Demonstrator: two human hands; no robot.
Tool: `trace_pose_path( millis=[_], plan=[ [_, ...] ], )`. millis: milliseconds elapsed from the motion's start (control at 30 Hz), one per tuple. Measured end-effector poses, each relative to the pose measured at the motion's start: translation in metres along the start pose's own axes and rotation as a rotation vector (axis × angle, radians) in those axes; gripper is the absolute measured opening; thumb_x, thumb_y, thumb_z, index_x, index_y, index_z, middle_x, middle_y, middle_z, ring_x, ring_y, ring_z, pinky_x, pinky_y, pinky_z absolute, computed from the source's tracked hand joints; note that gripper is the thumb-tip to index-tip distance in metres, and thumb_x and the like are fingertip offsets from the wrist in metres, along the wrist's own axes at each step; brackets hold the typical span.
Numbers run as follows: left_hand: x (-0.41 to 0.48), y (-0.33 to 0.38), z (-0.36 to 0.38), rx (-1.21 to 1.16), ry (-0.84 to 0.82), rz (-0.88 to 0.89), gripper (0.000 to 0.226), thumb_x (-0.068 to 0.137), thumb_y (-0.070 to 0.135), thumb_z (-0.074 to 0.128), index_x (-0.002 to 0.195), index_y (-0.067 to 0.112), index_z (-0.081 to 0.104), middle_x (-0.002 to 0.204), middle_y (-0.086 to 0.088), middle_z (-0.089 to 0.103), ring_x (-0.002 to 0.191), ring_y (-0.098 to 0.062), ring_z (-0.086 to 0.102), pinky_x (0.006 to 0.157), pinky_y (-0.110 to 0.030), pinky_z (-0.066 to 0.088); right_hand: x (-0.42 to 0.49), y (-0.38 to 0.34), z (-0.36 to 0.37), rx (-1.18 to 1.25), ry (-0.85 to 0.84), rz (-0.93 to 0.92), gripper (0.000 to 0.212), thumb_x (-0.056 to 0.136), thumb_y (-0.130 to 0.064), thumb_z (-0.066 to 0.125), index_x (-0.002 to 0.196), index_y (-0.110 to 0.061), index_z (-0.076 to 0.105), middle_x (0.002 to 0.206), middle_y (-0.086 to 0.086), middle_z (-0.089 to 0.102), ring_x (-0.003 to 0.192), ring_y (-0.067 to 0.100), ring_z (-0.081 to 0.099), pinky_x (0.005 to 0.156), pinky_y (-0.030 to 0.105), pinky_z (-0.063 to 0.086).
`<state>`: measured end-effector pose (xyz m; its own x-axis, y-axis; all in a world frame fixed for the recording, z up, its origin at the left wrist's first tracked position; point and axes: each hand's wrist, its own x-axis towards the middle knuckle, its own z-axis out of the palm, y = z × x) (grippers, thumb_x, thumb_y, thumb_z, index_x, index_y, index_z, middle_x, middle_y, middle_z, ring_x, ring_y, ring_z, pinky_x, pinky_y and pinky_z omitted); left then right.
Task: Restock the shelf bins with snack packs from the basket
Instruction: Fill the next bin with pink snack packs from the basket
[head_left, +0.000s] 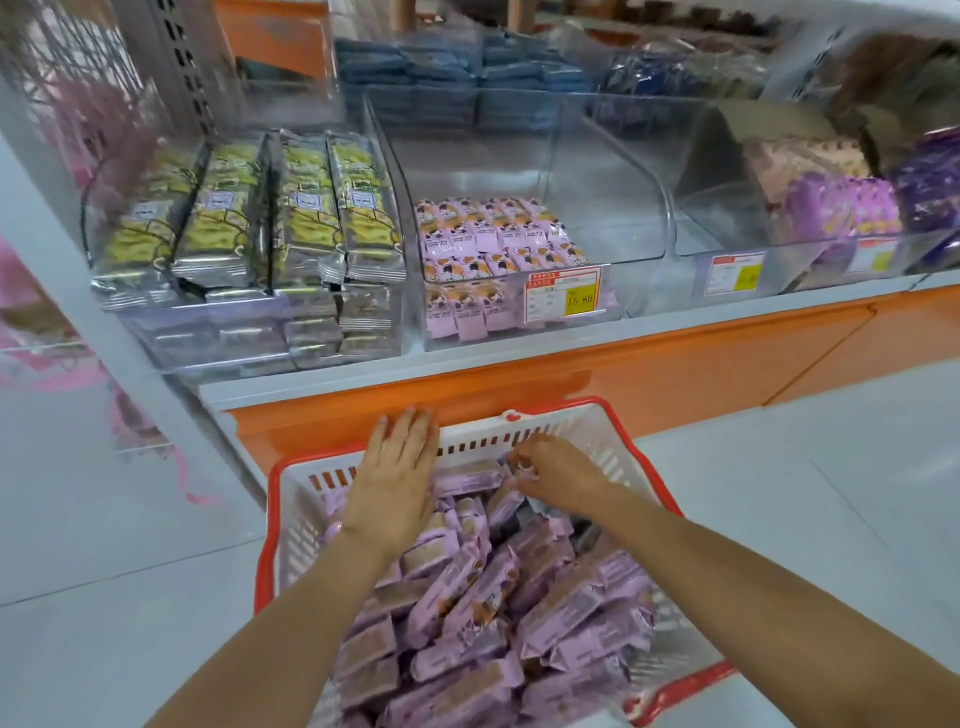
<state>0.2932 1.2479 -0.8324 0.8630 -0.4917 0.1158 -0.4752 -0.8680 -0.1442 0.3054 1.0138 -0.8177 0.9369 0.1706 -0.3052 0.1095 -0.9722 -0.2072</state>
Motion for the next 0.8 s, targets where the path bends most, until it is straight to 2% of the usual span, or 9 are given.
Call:
trace_pose_path(
  millis=[67, 100, 200, 300, 367, 433, 600, 700, 800],
  plan=[
    [-0.004, 0.001, 0.014, 0.022, -0.04, -0.018, 0.097, 0.081, 0.047, 0.071, 0.151, 0.003, 0.019, 0.158, -0.017, 0.03, 0.148, -0.035, 0.024, 0.12, -0.051, -0.004, 0.006, 0.003, 0.014, -0.166, -0.044, -0.008, 0.042, 0.087, -0.034, 0.065, 0.126, -0.021, 0.062, 0.129, 0.006, 0.059, 0.115, 0.026, 0.057, 0.098, 0.041, 0.048],
    [-0.005, 0.002, 0.019, 0.001, -0.057, -0.034, 0.1, 0.082, 0.046, 0.071, 0.151, 0.003, 0.014, 0.158, -0.017, 0.03, 0.148, -0.035, 0.025, 0.12, -0.051, -0.002, 0.008, 0.004, 0.02, -0.212, -0.062, -0.007, 0.046, 0.087, -0.035, 0.065, 0.129, -0.019, 0.059, 0.132, 0.008, 0.055, 0.119, 0.027, 0.053, 0.101, 0.041, 0.045],
    [-0.006, 0.002, 0.028, -0.081, -0.07, -0.057, 0.103, 0.074, 0.042, 0.079, 0.152, 0.003, 0.025, 0.153, -0.015, 0.04, 0.144, -0.034, 0.034, 0.121, -0.05, 0.017, 0.011, 0.005, 0.034, -0.213, -0.099, 0.009, 0.052, 0.09, -0.028, 0.063, 0.138, -0.017, 0.048, 0.136, 0.011, 0.042, 0.128, 0.029, 0.042, 0.102, 0.041, 0.043],
    [-0.004, 0.003, 0.028, -0.109, -0.067, -0.059, 0.096, 0.074, 0.038, 0.078, 0.151, 0.003, 0.032, 0.151, -0.016, 0.043, 0.142, -0.034, 0.036, 0.119, -0.052, 0.024, 0.014, 0.005, 0.04, -0.187, -0.077, -0.023, 0.051, 0.088, -0.025, 0.066, 0.136, -0.017, 0.049, 0.135, 0.01, 0.039, 0.127, 0.028, 0.041, 0.1, 0.04, 0.044],
    [-0.004, 0.003, 0.029, -0.143, -0.043, -0.059, 0.094, 0.068, 0.033, 0.081, 0.147, 0.001, 0.041, 0.144, -0.018, 0.05, 0.136, -0.036, 0.044, 0.115, -0.054, 0.033, 0.016, 0.007, 0.04, -0.082, -0.056, -0.05, 0.049, 0.083, -0.03, 0.073, 0.128, -0.017, 0.057, 0.13, 0.008, 0.043, 0.122, 0.027, 0.045, 0.099, 0.039, 0.044],
    [-0.005, 0.003, 0.028, -0.159, -0.056, -0.056, 0.091, 0.069, 0.031, 0.079, 0.147, 0.002, 0.041, 0.144, -0.017, 0.05, 0.136, -0.036, 0.044, 0.114, -0.055, 0.033, 0.015, 0.009, 0.036, 0.032, -0.011, -0.082, 0.043, 0.079, -0.032, 0.077, 0.115, -0.013, 0.063, 0.12, 0.008, 0.049, 0.11, 0.027, 0.052, 0.087, 0.035, 0.045],
    [-0.001, 0.002, 0.019, -0.252, -0.024, -0.049, 0.064, 0.081, 0.031, 0.06, 0.137, 0.002, 0.053, 0.134, -0.018, 0.056, 0.128, -0.037, 0.047, 0.11, -0.054, 0.036, 0.003, 0.014, 0.001, 0.365, 0.116, -0.039, 0.034, 0.079, -0.03, 0.077, 0.105, -0.02, 0.059, 0.099, 0.002, 0.068, 0.087, 0.019, 0.065, 0.079, 0.038, 0.055],
    [0.009, 0.01, -0.009, -0.523, 0.005, -0.001, 0.054, 0.093, 0.036, 0.04, 0.138, 0.009, 0.054, 0.134, -0.011, 0.055, 0.126, -0.032, 0.046, 0.105, -0.048, 0.039, -0.008, 0.008, -0.031, 0.564, 0.13, -0.058, 0.026, 0.082, -0.023, 0.075, 0.1, -0.021, 0.057, 0.09, 0.002, 0.07, 0.079, 0.016, 0.067, 0.075, 0.037, 0.057],
    [0.02, 0.026, -0.043, -0.885, -0.023, -0.027, 0.046, 0.104, 0.036, 0.043, 0.144, 0.013, 0.046, 0.136, -0.003, 0.052, 0.124, -0.022, 0.047, 0.099, -0.029, 0.034, -0.021, -0.004, -0.065, 0.769, 0.182, -0.127, 0.023, 0.086, -0.015, 0.073, 0.103, -0.012, 0.059, 0.081, 0.003, 0.066, 0.073, 0.015, 0.063, 0.072, 0.033, 0.053]
  ],
)
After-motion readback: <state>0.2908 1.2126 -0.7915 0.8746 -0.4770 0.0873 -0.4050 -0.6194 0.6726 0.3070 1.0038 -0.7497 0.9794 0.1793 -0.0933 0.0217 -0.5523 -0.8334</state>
